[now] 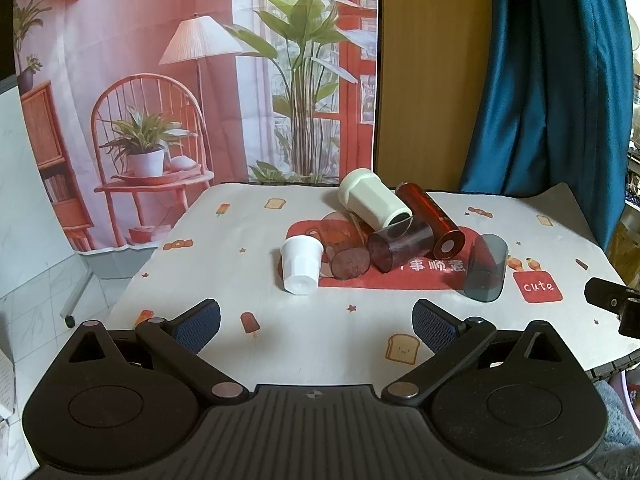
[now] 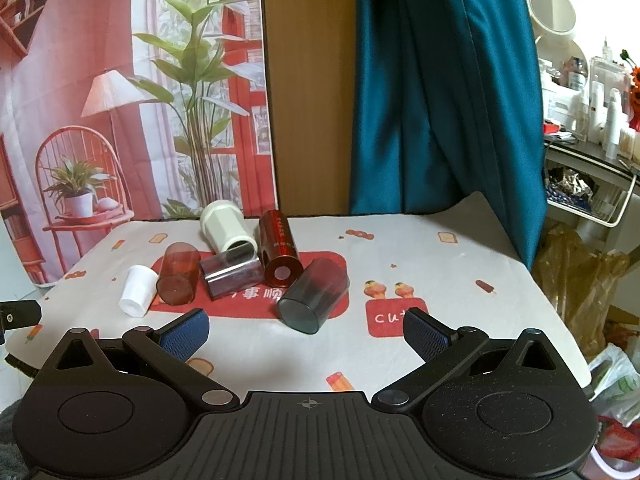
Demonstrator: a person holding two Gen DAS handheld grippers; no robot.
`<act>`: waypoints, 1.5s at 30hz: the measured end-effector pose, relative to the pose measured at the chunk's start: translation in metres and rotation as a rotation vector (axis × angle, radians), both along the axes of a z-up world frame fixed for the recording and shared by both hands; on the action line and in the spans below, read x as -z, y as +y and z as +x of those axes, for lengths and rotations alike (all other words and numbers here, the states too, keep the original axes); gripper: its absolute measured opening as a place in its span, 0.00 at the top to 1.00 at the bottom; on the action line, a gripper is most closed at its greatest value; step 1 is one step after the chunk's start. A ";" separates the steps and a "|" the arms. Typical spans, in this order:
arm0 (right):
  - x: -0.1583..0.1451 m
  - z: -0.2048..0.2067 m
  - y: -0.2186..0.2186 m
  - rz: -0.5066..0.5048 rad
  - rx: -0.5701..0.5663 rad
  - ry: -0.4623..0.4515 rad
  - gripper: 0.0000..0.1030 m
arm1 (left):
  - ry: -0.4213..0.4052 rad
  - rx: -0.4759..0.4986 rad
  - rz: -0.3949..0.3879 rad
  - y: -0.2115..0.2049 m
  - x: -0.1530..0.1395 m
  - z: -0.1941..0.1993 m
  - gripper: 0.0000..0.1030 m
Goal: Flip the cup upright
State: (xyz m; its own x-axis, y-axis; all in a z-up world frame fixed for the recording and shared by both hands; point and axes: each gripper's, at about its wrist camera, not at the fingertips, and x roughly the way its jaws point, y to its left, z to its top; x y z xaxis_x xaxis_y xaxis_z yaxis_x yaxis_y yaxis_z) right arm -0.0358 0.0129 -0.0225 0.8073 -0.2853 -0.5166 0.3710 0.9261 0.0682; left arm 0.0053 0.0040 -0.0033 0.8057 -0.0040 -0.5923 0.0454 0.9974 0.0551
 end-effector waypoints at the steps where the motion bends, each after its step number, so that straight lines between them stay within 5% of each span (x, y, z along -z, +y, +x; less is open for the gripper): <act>1: 0.000 0.000 0.000 0.000 0.000 0.000 0.00 | 0.000 0.000 0.000 0.000 0.000 0.000 0.00; 45: 0.001 0.001 0.000 0.015 0.002 0.008 0.00 | 0.004 -0.009 -0.002 0.000 0.000 0.001 0.00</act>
State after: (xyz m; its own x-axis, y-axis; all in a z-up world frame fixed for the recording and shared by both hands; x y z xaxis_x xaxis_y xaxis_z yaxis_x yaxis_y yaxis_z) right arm -0.0344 0.0131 -0.0239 0.8028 -0.2791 -0.5269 0.3732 0.9244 0.0790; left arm 0.0065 0.0039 -0.0034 0.8036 0.0020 -0.5952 0.0370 0.9979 0.0533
